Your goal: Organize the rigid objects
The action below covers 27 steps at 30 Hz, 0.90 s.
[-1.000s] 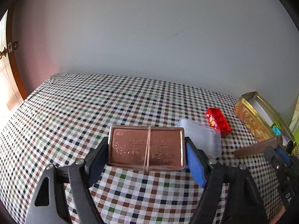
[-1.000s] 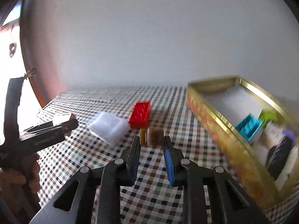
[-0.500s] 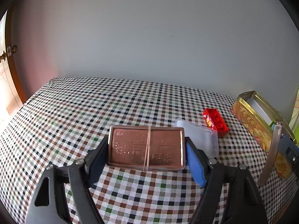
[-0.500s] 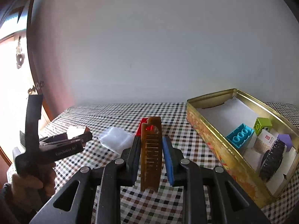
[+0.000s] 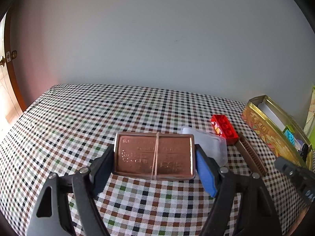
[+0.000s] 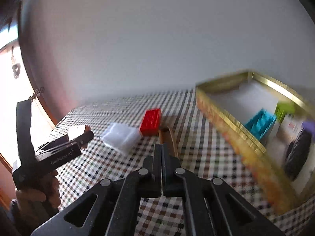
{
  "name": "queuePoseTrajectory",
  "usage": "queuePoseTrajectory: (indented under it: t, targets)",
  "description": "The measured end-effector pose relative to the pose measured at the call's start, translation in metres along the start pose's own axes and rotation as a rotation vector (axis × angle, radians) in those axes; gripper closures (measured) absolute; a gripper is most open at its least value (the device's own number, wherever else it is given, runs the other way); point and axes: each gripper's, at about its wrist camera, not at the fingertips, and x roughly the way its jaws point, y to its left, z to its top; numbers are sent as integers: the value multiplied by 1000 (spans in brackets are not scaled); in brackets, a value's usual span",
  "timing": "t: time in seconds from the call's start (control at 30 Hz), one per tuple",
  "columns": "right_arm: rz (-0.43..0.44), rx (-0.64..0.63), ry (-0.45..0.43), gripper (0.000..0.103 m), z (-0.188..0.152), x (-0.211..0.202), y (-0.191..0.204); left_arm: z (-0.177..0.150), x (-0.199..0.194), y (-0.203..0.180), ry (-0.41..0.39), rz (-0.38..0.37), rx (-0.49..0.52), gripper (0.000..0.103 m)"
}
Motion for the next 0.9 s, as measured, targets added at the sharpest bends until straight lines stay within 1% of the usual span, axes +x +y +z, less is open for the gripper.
queuePoseTrajectory:
  t: [0.07, 0.2, 0.23, 0.27, 0.3, 0.33, 0.37, 0.47, 0.6, 0.7, 0.8, 0.9]
  targets:
    - [-32, -24, 41, 101, -2, 10, 3, 0, 0, 0, 1, 3, -1, 26]
    - [-59, -66, 119, 100, -2, 32, 8, 1, -2, 2, -9, 4, -6, 26]
    - [-68, -87, 117, 96, -1, 35, 10, 2, -3, 2, -12, 4, -7, 26]
    - [-85, -100, 125, 82, 1, 37, 12, 2, -3, 2, -13, 5, -9, 26]
    - [-81, -105, 124, 74, 2, 39, 13, 2, -4, 2, -15, 5, -12, 26]
    - [-77, -104, 125, 55, 3, 41, 13, 2, -4, 3, -15, 6, -14, 26]
    - [-80, -96, 118, 42, 4, 42, 13, 3, -3, 3, -13, 7, -15, 26]
    - [-113, -119, 119, 42, 5, 47, 15, 3, -3, 4, -9, 4, -22, 26]
    - [-110, -122, 117, 44, 7, 48, 15, 2, -5, 3, -9, 3, -21, 26]
    - [-78, -105, 114, 44, 6, 45, 10, 1, -5, 2, -7, 4, -21, 26]
    - [-66, -86, 88, 44, 6, 34, 3, 1, -3, 1, -6, 2, -22, 26]
    - [-76, -92, 64, 44, 13, 32, 1, 1, -2, 0, -5, 0, -18, 26]
